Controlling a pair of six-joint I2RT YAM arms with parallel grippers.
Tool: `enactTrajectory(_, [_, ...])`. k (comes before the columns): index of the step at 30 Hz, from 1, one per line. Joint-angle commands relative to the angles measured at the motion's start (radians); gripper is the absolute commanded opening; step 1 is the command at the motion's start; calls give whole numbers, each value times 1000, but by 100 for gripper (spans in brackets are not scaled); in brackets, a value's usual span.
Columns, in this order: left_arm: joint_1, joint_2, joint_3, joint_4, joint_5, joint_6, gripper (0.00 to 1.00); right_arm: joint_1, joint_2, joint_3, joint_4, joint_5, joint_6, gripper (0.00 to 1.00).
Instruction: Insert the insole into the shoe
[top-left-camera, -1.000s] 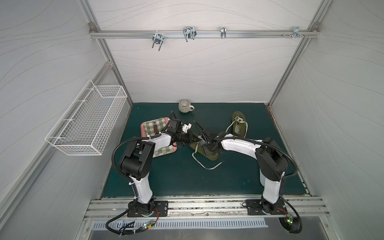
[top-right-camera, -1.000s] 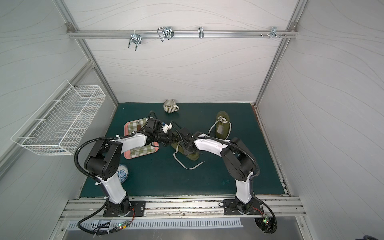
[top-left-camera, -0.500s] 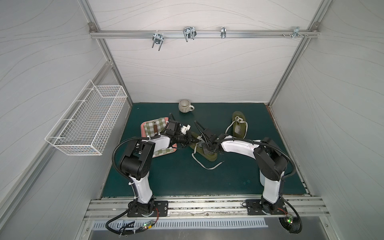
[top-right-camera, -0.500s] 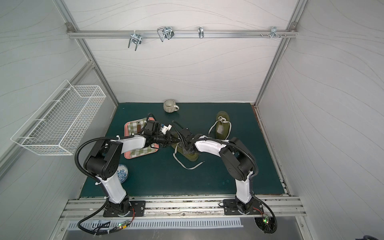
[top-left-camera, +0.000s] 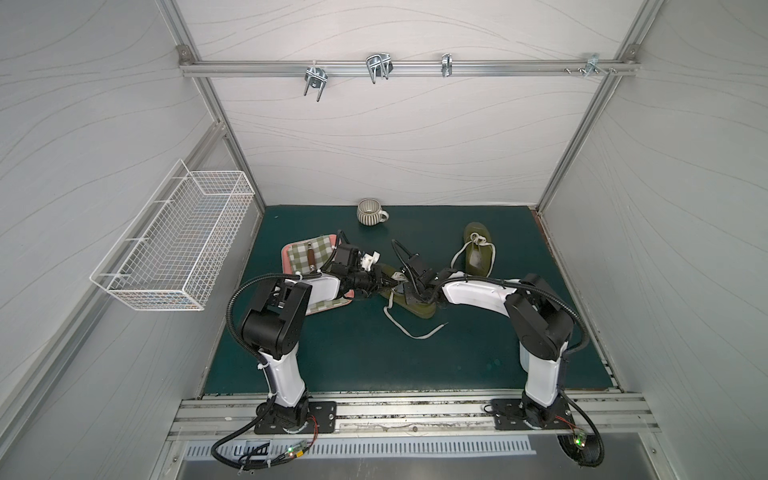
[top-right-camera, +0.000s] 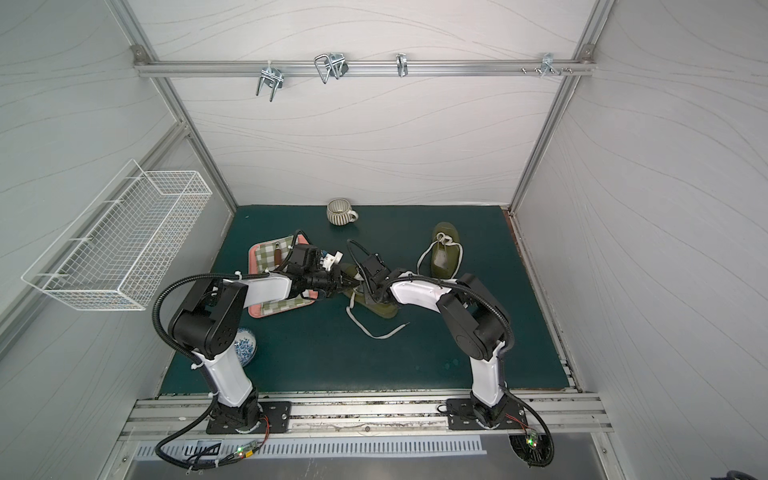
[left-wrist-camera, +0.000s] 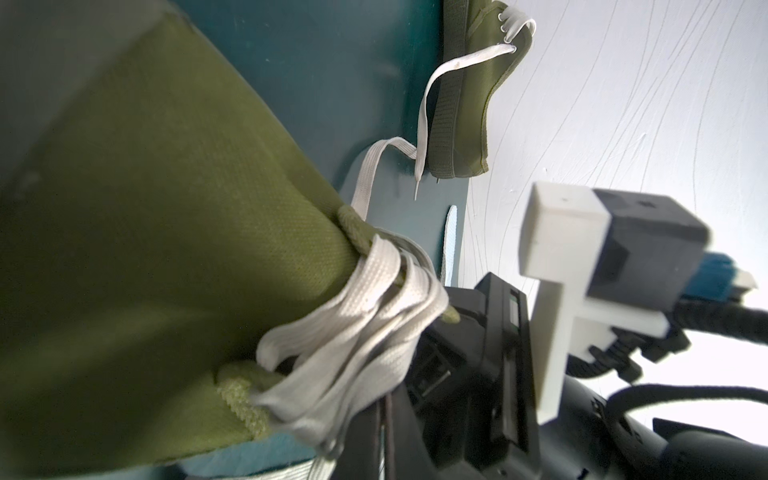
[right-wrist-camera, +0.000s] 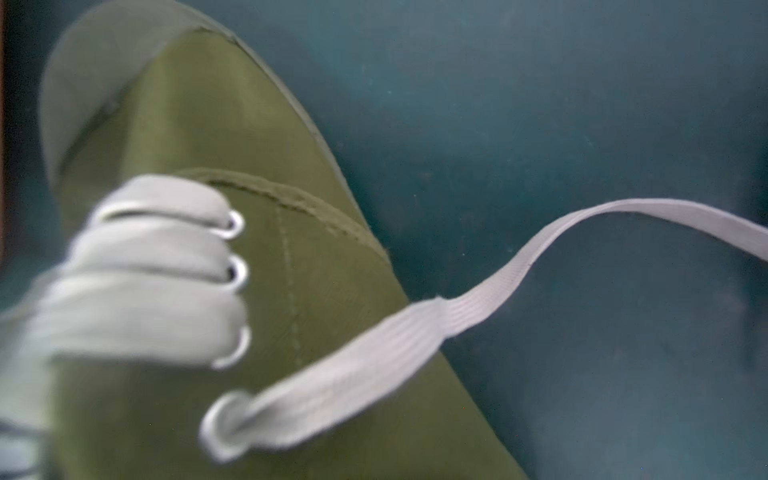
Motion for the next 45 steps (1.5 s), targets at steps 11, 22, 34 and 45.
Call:
enactTrajectory(11, [5, 18, -11, 61, 13, -34, 0, 27, 37, -55, -22, -222, 71, 10])
enactTrajectory(22, [6, 6, -10, 51, 12, -31, 0, 53, -141, 11, -178, -191, 12, 13])
enactTrajectory(34, [7, 0, 2, 20, 4, -17, 0, 89, -36, 27, -322, -52, 46, 14])
enactTrajectory(45, [7, 5, 11, 8, 1, -11, 0, 94, 25, -30, -355, -102, 78, 16])
